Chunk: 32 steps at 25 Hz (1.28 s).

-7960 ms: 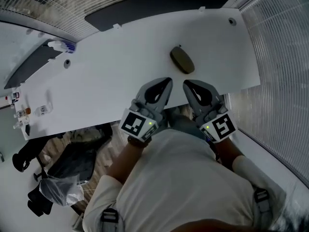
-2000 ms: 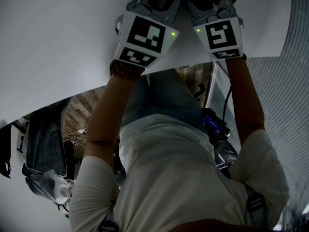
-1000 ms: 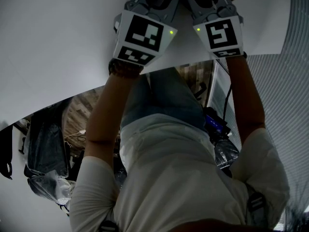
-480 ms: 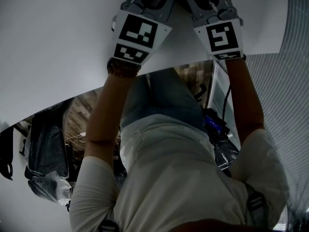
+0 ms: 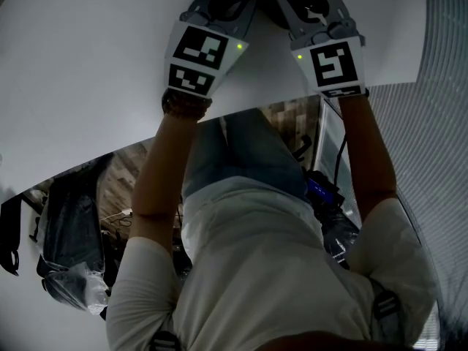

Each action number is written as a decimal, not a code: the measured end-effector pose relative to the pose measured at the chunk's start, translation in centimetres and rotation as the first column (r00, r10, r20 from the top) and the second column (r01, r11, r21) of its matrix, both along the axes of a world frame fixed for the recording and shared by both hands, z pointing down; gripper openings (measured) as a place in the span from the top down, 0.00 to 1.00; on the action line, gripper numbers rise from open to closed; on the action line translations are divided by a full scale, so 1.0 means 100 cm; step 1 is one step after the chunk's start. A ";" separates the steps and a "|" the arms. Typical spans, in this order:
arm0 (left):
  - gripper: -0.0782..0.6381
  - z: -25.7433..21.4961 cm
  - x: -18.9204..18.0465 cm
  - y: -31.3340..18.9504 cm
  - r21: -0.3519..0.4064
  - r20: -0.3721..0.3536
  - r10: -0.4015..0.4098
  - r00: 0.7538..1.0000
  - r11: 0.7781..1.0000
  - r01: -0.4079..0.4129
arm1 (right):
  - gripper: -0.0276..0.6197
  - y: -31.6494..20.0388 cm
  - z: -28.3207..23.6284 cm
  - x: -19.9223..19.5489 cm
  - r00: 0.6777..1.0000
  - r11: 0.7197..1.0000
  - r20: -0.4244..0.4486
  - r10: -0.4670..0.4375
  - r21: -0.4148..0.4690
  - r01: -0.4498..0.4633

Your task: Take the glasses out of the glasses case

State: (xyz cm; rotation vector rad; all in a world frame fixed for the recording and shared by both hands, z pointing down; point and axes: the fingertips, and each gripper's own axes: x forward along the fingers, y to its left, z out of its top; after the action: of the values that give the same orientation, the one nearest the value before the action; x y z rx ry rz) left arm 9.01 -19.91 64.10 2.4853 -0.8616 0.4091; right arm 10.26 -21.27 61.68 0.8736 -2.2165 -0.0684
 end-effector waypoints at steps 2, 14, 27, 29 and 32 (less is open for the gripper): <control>0.89 -0.003 -0.004 -0.002 0.003 -0.009 -0.009 1.000 1.000 0.009 | 0.89 -0.002 -0.003 -0.001 1.000 1.000 0.000 -0.004 0.004 0.004; 0.89 -0.018 -0.020 -0.005 0.024 -0.020 -0.036 0.999 0.999 0.037 | 0.89 -0.005 -0.024 -0.021 0.999 0.998 -0.022 -0.049 0.046 0.050; 0.89 -0.030 -0.073 0.003 0.051 -0.005 -0.122 0.992 0.991 0.122 | 0.89 0.002 -0.037 -0.071 0.990 0.988 -0.026 -0.137 0.069 0.139; 0.89 -0.032 -0.084 0.006 0.056 -0.004 -0.144 0.990 0.988 0.144 | 0.89 0.004 -0.038 -0.081 0.987 0.985 -0.028 -0.158 0.072 0.160; 0.89 -0.033 -0.099 0.013 0.058 -0.003 -0.175 0.985 0.983 0.175 | 0.89 0.012 -0.038 -0.097 0.981 0.978 -0.031 -0.191 0.075 0.193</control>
State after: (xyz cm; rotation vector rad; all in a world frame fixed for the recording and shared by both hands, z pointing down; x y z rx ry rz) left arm -0.88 -18.59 60.77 2.4356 -1.0972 0.3301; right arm 0.60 -20.07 57.83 0.6929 -2.2834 -0.2564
